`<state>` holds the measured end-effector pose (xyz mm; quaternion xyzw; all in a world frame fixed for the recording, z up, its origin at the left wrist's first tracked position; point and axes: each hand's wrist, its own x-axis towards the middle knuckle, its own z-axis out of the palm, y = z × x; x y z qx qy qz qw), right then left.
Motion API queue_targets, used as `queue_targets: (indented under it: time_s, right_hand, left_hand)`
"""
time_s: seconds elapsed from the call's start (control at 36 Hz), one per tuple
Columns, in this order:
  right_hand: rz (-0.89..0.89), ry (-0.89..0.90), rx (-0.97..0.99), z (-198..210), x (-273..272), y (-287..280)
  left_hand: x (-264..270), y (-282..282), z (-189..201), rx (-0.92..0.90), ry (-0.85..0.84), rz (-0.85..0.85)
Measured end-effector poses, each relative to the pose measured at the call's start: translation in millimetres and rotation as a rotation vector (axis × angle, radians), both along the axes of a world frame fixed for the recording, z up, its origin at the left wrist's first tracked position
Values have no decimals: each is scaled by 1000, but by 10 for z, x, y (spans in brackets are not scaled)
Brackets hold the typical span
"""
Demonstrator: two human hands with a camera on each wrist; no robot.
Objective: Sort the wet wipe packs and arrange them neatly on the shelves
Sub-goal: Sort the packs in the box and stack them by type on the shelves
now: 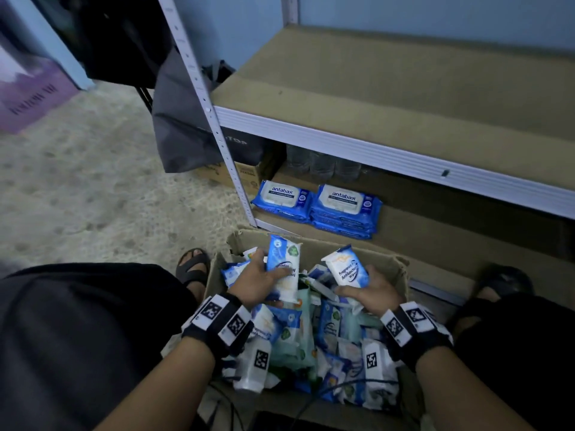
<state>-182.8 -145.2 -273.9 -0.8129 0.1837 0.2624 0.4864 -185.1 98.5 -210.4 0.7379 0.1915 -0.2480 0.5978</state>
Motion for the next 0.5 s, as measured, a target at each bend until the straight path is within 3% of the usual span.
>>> queue_targets:
  time_s: [0.11, 0.22, 0.33, 0.5]
  right_hand:
    - [-8, -47, -51, 87, -24, -10]
    - [-78, -144, -107, 109, -12, -24]
    - [-36, -188, -177, 175, 81, -42]
    - [206, -283, -523, 410, 410, -58]
  left_hand:
    - [56, 88, 20, 204, -88, -175]
    - [141, 162, 80, 362, -269, -133]
    - [305, 214, 179, 262, -308, -31]
    - [714, 168, 201, 134, -265, 167]
